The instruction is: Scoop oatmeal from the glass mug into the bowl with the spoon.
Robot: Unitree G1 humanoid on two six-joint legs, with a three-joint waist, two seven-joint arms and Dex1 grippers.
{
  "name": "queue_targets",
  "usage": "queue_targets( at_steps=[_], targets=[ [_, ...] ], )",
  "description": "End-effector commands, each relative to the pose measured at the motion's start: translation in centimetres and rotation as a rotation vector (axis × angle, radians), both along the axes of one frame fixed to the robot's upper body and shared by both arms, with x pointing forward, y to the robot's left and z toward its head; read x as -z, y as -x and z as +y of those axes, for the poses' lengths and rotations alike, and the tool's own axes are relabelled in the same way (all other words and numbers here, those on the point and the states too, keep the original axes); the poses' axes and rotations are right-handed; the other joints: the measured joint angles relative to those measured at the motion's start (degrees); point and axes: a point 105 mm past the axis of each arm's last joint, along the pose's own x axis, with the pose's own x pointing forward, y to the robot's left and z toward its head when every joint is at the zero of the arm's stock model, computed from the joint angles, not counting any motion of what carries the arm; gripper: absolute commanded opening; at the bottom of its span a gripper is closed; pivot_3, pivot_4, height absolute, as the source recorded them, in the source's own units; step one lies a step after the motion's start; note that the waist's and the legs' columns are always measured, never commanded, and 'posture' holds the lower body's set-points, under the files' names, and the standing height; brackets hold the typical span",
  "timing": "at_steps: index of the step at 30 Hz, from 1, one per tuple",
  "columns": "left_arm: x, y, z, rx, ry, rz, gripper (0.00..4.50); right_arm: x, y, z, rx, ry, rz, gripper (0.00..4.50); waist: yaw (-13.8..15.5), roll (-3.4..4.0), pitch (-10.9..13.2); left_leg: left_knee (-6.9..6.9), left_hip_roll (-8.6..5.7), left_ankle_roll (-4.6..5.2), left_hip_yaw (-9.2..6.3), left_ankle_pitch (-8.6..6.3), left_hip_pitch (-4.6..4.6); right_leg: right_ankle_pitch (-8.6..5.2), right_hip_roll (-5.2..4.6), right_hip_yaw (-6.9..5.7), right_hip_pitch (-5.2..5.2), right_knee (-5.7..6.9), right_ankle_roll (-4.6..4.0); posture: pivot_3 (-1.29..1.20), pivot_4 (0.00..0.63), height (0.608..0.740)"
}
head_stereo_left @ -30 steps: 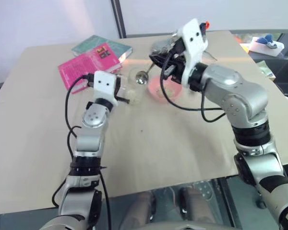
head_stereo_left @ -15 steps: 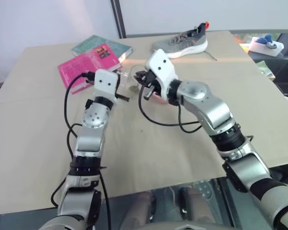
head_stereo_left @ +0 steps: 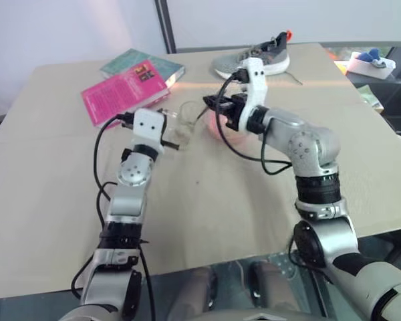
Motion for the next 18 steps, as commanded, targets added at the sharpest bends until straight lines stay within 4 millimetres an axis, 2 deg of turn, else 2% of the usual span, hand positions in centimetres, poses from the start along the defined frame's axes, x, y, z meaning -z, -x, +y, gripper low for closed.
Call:
queue_targets(
  at_steps=[1, 7, 18],
  targets=[
    [-2.3, 0.0, -0.4, 0.009, 0.009, -0.095, 0.02, -1.9, 0.2, -0.8, 0.009, -0.086, 0.011, 0.0, 0.01, 0.0, 0.0, 0.0, 0.0, 0.0, 0.0, 0.0, 0.0, 0.0, 0.0, 0.0, 0.0, 0.0, 0.0, 0.0, 0.15, 0.74],
    [-2.1, -0.1, -0.4, 0.014, 0.04, -0.093, 0.02, -1.6, -0.6, -2.8, 0.075, -0.165, 0.101, 0.0, -0.04, 0.0, 0.0, 0.01, -0.01, 0.0, 0.0, 0.0, 0.0, 0.0, -0.02, 0.01, 0.0, 0.02, 0.0, 0.0, 0.15, 0.74],
    [-1.5, -1.0, -0.4, 0.003, 0.039, -0.062, 0.02, -2.9, -2.2, -6.0, 0.164, -0.29, 0.187, 0.0, -0.21, 0.0, 0.0, 0.06, -0.01, 0.0, 0.01, 0.0, 0.0, 0.0, -0.03, 0.02, 0.0, 0.09, 0.0, 0.0, 0.15, 0.74]
  ],
)
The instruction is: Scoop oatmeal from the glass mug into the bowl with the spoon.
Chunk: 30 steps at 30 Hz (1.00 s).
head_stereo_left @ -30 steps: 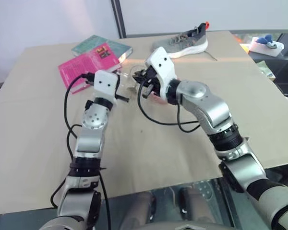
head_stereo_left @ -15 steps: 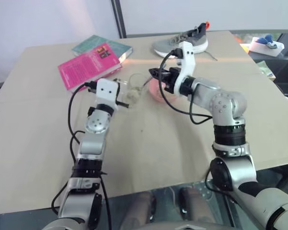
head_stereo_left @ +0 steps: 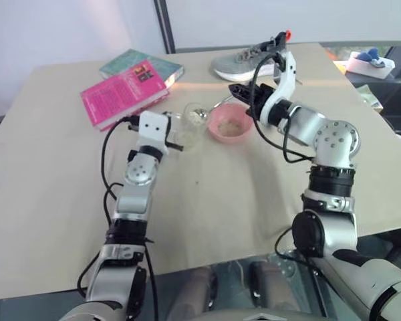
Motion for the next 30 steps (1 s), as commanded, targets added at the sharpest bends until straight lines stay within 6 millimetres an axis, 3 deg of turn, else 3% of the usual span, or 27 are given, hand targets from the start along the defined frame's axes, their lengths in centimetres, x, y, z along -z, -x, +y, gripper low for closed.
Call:
queue_targets(
  at_steps=[1, 17, 21, 30],
  targets=[
    [-2.3, -0.1, 0.1, -0.009, 0.0, -0.087, 0.02, -1.9, -0.3, -1.5, 0.047, -0.031, -0.031, 0.0, -0.01, 0.0, 0.0, 0.0, 0.0, 0.0, 0.0, 0.0, 0.0, 0.0, 0.0, 0.0, 0.0, 0.0, 0.0, 0.0, 0.15, 0.74],
    [-1.3, -0.9, 0.8, -0.061, -0.047, -0.005, 0.02, -2.5, -1.7, -5.3, 0.147, -0.149, 0.054, 0.0, -0.69, 0.01, -0.01, 0.07, 0.01, 0.0, 0.09, 0.0, 0.04, 0.0, -0.01, 0.12, 0.0, 0.2, 0.0, 0.0, 0.15, 0.74],
    [-1.1, -0.8, 1.3, -0.077, -0.045, 0.01, 0.02, -3.0, -2.2, -6.2, 0.193, -0.085, -0.01, 0.0, -0.92, 0.01, -0.01, 0.07, 0.01, 0.0, 0.1, 0.0, 0.05, 0.0, -0.01, 0.14, 0.0, 0.22, 0.0, 0.0, 0.15, 0.74],
    [-2.2, 0.2, 2.6, -0.114, -0.013, -0.018, 0.02, -2.0, -1.5, -1.4, 0.147, 0.36, -0.432, 0.0, -1.3, 0.01, -0.01, 0.05, 0.07, 0.01, 0.27, 0.0, 0.15, 0.0, 0.04, 0.29, -0.02, 0.31, 0.0, 0.0, 0.15, 0.74]
  ],
)
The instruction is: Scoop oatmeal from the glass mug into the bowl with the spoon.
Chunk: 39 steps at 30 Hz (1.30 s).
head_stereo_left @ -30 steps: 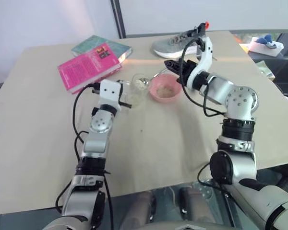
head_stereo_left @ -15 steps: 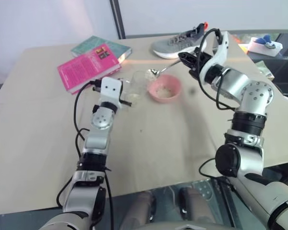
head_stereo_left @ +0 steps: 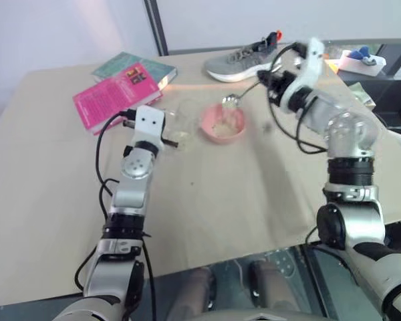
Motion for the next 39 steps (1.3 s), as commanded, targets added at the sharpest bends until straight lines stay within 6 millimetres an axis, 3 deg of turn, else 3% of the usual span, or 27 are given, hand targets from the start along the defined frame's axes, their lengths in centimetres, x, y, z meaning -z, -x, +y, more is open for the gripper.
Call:
queue_targets(
  at_steps=[1, 5, 10, 16, 20, 28, 39],
  targets=[
    [-2.0, 0.8, 1.5, -0.046, 0.012, -0.067, 0.02, -1.8, 1.3, 1.9, -0.045, 0.151, -0.237, 0.0, 0.18, 0.0, 0.0, 0.02, -0.01, 0.0, -0.01, 0.0, -0.01, 0.0, 0.0, -0.01, 0.0, 0.0, 0.0, 0.0, 0.15, 0.74],
    [-1.8, 1.6, 2.2, -0.067, 0.031, -0.054, 0.02, -2.4, 2.8, 3.1, -0.064, 0.361, -0.491, 0.0, 0.35, 0.0, 0.0, 0.07, -0.07, 0.0, -0.02, 0.0, -0.15, 0.0, -0.04, -0.04, -0.14, -0.06, 0.01, 0.0, 0.15, 0.74],
    [-1.2, 2.0, 2.8, -0.087, 0.063, -0.029, 0.02, -3.0, 4.3, 3.4, -0.083, 0.455, -0.658, 0.0, 0.44, -0.01, 0.0, 0.07, -0.06, -0.01, -0.08, 0.0, -0.16, 0.0, -0.02, -0.12, -0.15, -0.08, 0.01, 0.0, 0.15, 0.74],
    [-0.6, 1.9, 2.4, -0.072, 0.153, -0.011, 0.02, -4.9, 4.2, 1.4, -0.098, 0.06, -0.427, 0.0, 0.6, -0.01, 0.0, 0.09, -0.05, -0.02, -0.08, 0.01, -0.14, 0.0, -0.02, -0.1, -0.14, -0.03, 0.0, 0.0, 0.15, 0.74],
    [-0.2, 1.9, 2.2, -0.061, 0.206, 0.001, 0.02, -5.7, 5.3, 2.4, -0.194, -0.123, -0.311, 0.0, 0.77, -0.01, 0.0, 0.09, -0.05, -0.01, -0.1, 0.01, -0.16, 0.0, -0.03, -0.11, -0.14, -0.07, 0.0, 0.0, 0.15, 0.74],
    [0.1, 2.0, 0.5, -0.017, 0.211, 0.005, 0.02, -3.5, 7.0, 6.3, -0.307, -0.117, -0.204, 0.0, 0.66, -0.01, -0.01, 0.08, -0.06, -0.01, -0.1, 0.01, -0.14, 0.0, -0.03, -0.11, -0.13, -0.02, 0.0, 0.0, 0.15, 0.74],
    [-0.3, 3.0, -0.9, 0.037, 0.204, -0.042, 0.02, 0.0, 7.4, 11.3, -0.395, 0.216, -0.275, 0.0, 0.45, -0.01, -0.01, 0.09, -0.06, -0.01, -0.09, 0.01, -0.14, 0.0, -0.02, -0.11, -0.14, -0.01, 0.0, 0.0, 0.15, 0.74]
  ],
)
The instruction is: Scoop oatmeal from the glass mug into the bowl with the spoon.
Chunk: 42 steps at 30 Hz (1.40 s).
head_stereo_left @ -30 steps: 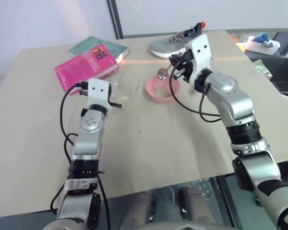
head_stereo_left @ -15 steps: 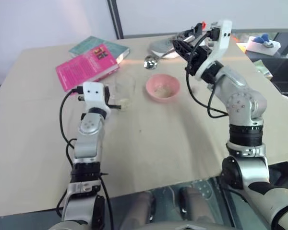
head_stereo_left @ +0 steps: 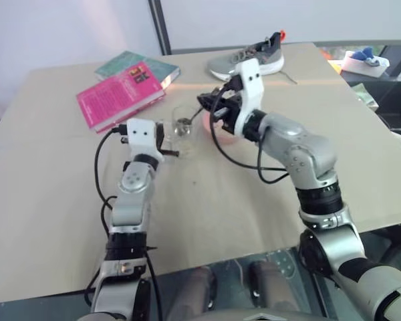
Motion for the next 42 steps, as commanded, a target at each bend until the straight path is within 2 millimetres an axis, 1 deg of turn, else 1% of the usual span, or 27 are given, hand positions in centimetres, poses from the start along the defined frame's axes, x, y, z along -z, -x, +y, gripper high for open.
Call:
queue_targets(
  at_steps=[1, 2, 3, 4, 7, 9, 10, 11, 14, 17, 19, 21, 25, 29, 31, 32, 33, 37, 39, 42],
  targets=[
    [-1.8, 0.6, -0.5, 0.017, 0.003, -0.086, 0.02, -1.5, 1.0, 1.7, -0.077, 0.029, -0.111, 0.0, -0.02, 0.0, 0.0, 0.0, 0.0, 0.0, 0.0, 0.0, 0.0, 0.0, 0.0, 0.0, 0.0, 0.0, 0.0, 0.0, 0.15, 0.74],
    [-1.7, 0.6, -0.5, 0.017, 0.01, -0.085, 0.0, -1.4, 1.0, 1.9, -0.083, 0.034, -0.117, 0.76, 0.0, 0.0, 0.0, 0.0, 0.0, 0.0, 0.0, 0.0, 0.0, 0.0, 0.0, 0.0, 0.0, 0.0, 0.0, 0.0, 0.15, 0.74],
    [-1.5, 0.6, -0.4, 0.017, 0.02, -0.084, 0.0, -1.4, 0.9, 2.0, -0.088, 0.04, -0.124, 1.11, 0.0, 0.0, 0.0, 0.0, 0.0, 0.0, 0.0, 0.0, 0.0, 0.0, 0.0, 0.0, 0.0, -0.01, 0.0, 0.0, 0.15, 0.74],
    [-1.4, 0.7, -0.3, 0.014, 0.037, -0.084, 0.0, -1.4, 0.8, 2.0, -0.089, 0.038, -0.129, 1.58, 0.02, 0.0, 0.0, 0.0, 0.0, 0.0, 0.0, 0.0, 0.0, 0.0, 0.0, -0.01, 0.0, -0.01, 0.0, 0.0, 0.15, 0.74],
    [-0.8, 0.8, 0.5, -0.001, 0.087, -0.078, 0.0, -1.7, 1.0, 1.2, -0.097, 0.024, -0.168, 3.12, 0.03, 0.0, 0.0, 0.0, 0.0, 0.0, -0.01, 0.0, -0.01, 0.0, 0.0, -0.01, 0.0, -0.03, 0.0, 0.0, 0.15, 0.74],
    [-0.1, 0.9, 1.2, -0.011, 0.124, -0.068, 0.0, -1.9, 1.5, 0.3, -0.117, 0.012, -0.198, 4.24, 0.07, 0.0, 0.0, 0.0, 0.0, 0.0, -0.01, 0.0, -0.01, 0.0, -0.01, -0.02, 0.01, -0.04, 0.0, 0.0, 0.15, 0.74],
    [0.1, 0.9, 1.5, -0.013, 0.15, -0.068, 0.0, -2.0, 1.9, -0.2, -0.132, 0.005, -0.212, 4.39, 0.12, -0.01, 0.0, 0.0, 0.0, 0.0, -0.01, 0.0, -0.02, 0.0, -0.01, -0.02, 0.0, -0.05, 0.0, 0.0, 0.15, 0.74],
    [0.5, 0.9, 1.9, -0.015, 0.172, -0.068, 0.0, -1.8, 2.5, -0.8, -0.162, 0.011, -0.239, 4.39, 0.18, -0.03, -0.02, 0.0, 0.0, 0.0, -0.01, 0.0, -0.01, 0.0, -0.01, -0.03, 0.01, -0.05, 0.0, 0.0, 0.15, 0.74],
    [1.4, 1.1, 3.5, -0.032, 0.243, -0.072, 0.0, -0.2, 4.3, -3.2, -0.209, 0.11, -0.358, 4.39, 0.52, -0.05, -0.03, 0.0, -0.01, 0.0, -0.07, -0.01, -0.02, 0.0, -0.02, -0.11, 0.1, -0.16, 0.0, 0.0, 0.15, 0.74],
    [2.3, 1.3, 4.8, -0.04, 0.261, -0.064, 0.0, 1.1, 5.3, -5.4, -0.236, 0.158, -0.406, 4.39, 0.46, -0.05, -0.03, 0.0, -0.01, 0.01, -0.07, -0.01, 0.07, 0.0, -0.03, -0.11, 0.21, -0.2, 0.01, 0.0, 0.15, 0.74],
    [2.8, 1.8, 6.1, -0.051, 0.256, -0.065, 0.0, 2.2, 6.4, -7.7, -0.238, 0.227, -0.451, 4.39, 0.51, -0.05, -0.03, -0.01, 0.02, 0.01, -0.04, -0.01, 0.15, 0.0, 0.0, -0.07, 0.24, -0.12, 0.01, 0.0, 0.15, 0.74],
    [3.3, 2.1, 6.9, -0.056, 0.257, -0.063, 0.0, 3.2, 7.4, -9.3, -0.233, 0.284, -0.479, 4.39, 0.75, -0.07, -0.03, -0.02, 0.04, 0.0, -0.09, -0.01, 0.18, -0.01, 0.0, -0.13, 0.31, -0.13, 0.01, 0.0, 0.15, 0.74],
    [3.9, 2.3, 7.5, -0.051, 0.275, -0.057, 0.0, 4.5, 8.6, -10.7, -0.218, 0.332, -0.493, 4.39, 0.63, -0.08, -0.05, -0.01, 0.04, 0.0, 0.08, -0.01, 0.3, -0.01, 0.0, 0.06, 0.36, -0.07, 0.02, 0.0, 0.15, 0.74],
    [4.5, 2.5, 7.5, -0.035, 0.281, -0.035, 0.0, 5.4, 9.0, -11.5, -0.177, 0.358, -0.491, 4.39, 0.99, -0.11, -0.07, -0.01, 0.08, -0.01, 0.04, 0.0, 0.4, -0.01, 0.02, 0.01, 0.47, -0.01, 0.02, 0.0, 0.15, 0.74],
    [4.7, 2.6, 7.3, -0.024, 0.28, -0.029, 0.72, 5.5, 8.9, -11.9, -0.147, 0.355, -0.485, 4.5, 1.13, -0.12, -0.08, 0.0, 0.07, -0.01, 0.06, 0.0, 0.41, 0.0, 0.01, 0.03, 0.48, -0.02, 0.02, 0.0, 0.15, 0.74],
    [4.7, 2.8, 7.4, -0.025, 0.279, -0.028, 0.99, 5.5, 8.9, -12.0, -0.138, 0.355, -0.483, 4.5, 1.17, -0.12, -0.08, 0.0, 0.06, -0.01, 0.07, -0.01, 0.41, 0.0, 0.01, 0.05, 0.48, -0.02, 0.02, 0.0, 0.15, 0.74],
    [4.8, 2.9, 7.4, -0.029, 0.278, -0.025, 1.39, 5.6, 8.9, -12.1, -0.131, 0.356, -0.48, 4.5, 1.3, -0.13, -0.08, 0.0, 0.06, -0.01, 0.07, -0.01, 0.39, 0.0, 0.01, 0.05, 0.47, -0.03, 0.02, 0.0, 0.15, 0.74],
    [4.9, 4.2, 7.6, -0.036, 0.26, -0.013, 3.45, 5.9, 8.8, -12.6, -0.111, 0.374, -0.472, 4.5, 1.62, -0.14, -0.08, 0.0, 0.06, -0.01, 0.03, -0.01, 0.36, 0.0, 0.0, 0.01, 0.46, -0.05, 0.02, 0.0, 0.15, 0.74],
    [4.8, 5.4, 7.2, -0.008, 0.235, -0.003, 4.25, 6.1, 8.8, -13.0, -0.099, 0.383, -0.464, 4.5, 1.61, -0.16, -0.08, 0.0, 0.06, -0.01, 0.03, -0.01, 0.35, 0.0, 0.0, 0.02, 0.46, -0.07, 0.02, 0.0, 0.15, 0.74],
    [4.1, 6.8, 6.5, 0.053, 0.204, 0.006, 4.25, 6.2, 8.6, -13.7, -0.075, 0.38, -0.441, 4.5, 1.71, -0.16, -0.08, -0.01, 0.06, 0.0, 0.03, -0.01, 0.34, 0.0, -0.01, 0.08, 0.47, -0.1, 0.02, 0.0, 0.15, 0.74]
  ],
)
